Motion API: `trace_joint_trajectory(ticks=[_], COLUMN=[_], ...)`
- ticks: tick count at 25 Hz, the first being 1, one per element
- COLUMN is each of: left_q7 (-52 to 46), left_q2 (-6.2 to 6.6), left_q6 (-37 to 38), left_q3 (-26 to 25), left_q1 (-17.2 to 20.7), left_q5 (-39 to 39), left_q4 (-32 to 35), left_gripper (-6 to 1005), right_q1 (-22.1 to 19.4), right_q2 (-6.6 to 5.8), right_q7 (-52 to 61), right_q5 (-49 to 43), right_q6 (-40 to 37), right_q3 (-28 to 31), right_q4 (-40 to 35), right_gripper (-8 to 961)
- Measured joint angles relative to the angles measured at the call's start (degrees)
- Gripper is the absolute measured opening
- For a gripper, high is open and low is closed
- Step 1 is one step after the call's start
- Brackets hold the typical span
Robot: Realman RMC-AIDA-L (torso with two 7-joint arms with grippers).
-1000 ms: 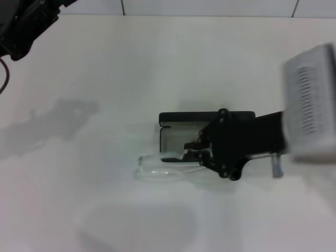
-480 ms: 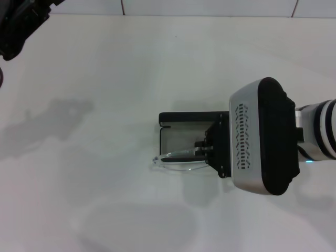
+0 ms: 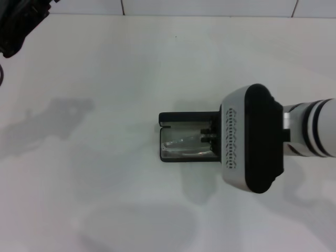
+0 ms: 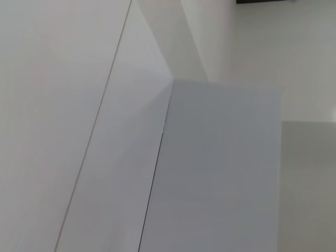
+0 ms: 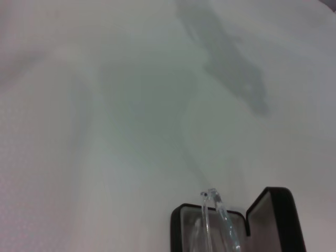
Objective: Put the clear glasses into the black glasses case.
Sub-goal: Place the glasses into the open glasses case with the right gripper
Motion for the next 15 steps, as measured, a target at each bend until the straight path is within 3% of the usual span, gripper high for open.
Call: trace_joint_trajectory(ticks=[15], left_q7=[0.5], left_q2=[-0.22], left_q6=[-0.2], left_q3=[-1.3], left_q1=[0.4], left_q5=[0.4], left_q4=[-0.1], left_gripper=[117], right_q1=[0.1], right_q2=[0.02], right_q7=[0.5], right_q5=[-4.1], right_q6=[9.7], right_q3=[-5.3], right_q4=[5.9], right_gripper=[74])
